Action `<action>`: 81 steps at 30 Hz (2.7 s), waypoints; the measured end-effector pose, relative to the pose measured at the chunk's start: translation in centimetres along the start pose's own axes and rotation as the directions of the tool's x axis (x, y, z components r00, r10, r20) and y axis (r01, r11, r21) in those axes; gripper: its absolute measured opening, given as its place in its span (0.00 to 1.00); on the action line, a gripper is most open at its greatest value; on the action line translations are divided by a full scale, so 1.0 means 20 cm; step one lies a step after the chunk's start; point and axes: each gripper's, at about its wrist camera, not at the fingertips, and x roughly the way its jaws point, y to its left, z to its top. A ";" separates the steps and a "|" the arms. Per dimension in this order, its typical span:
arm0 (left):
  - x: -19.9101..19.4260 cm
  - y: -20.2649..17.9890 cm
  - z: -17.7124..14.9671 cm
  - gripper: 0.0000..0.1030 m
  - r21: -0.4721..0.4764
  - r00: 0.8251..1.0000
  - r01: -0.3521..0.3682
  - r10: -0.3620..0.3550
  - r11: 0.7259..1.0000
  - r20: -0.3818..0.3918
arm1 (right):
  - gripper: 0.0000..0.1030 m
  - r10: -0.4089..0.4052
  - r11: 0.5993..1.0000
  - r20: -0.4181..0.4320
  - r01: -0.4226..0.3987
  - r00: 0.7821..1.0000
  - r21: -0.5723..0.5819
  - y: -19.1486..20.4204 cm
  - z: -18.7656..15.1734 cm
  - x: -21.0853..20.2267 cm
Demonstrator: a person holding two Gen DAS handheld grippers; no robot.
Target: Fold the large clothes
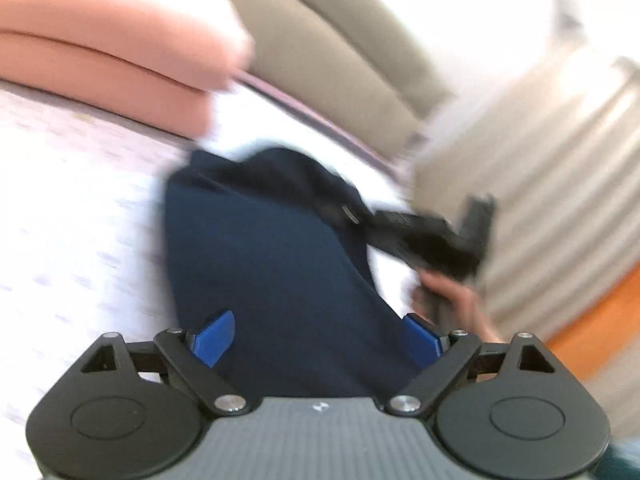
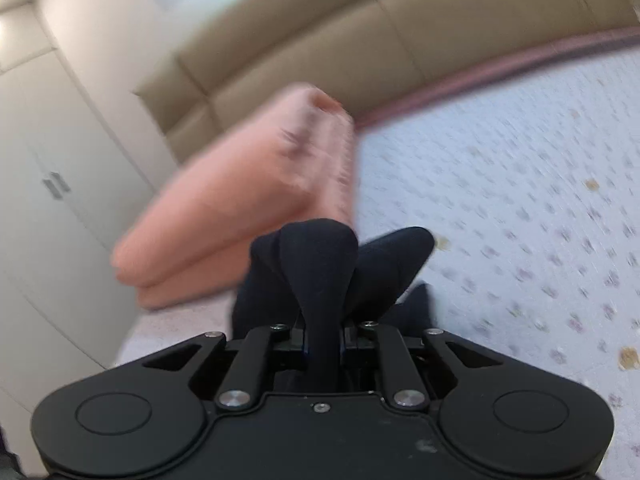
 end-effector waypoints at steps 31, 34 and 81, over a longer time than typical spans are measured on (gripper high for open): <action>0.49 0.22 -0.12 0.99 -0.128 0.969 -0.053 0.020 0.990 -0.247 | 0.03 -0.052 0.999 -0.062 0.051 0.997 -0.011 -0.28 -0.47 -0.29; 0.50 0.11 -0.18 0.96 0.072 0.961 -0.084 0.100 0.994 -0.258 | 0.13 -0.049 0.998 -0.067 0.045 0.997 -0.053 -0.22 -0.44 -0.34; 0.22 -0.14 -0.38 0.83 0.337 0.934 -0.192 0.277 0.922 -0.226 | 0.82 -0.057 0.997 -0.257 0.070 0.965 0.039 -0.07 -0.71 -0.37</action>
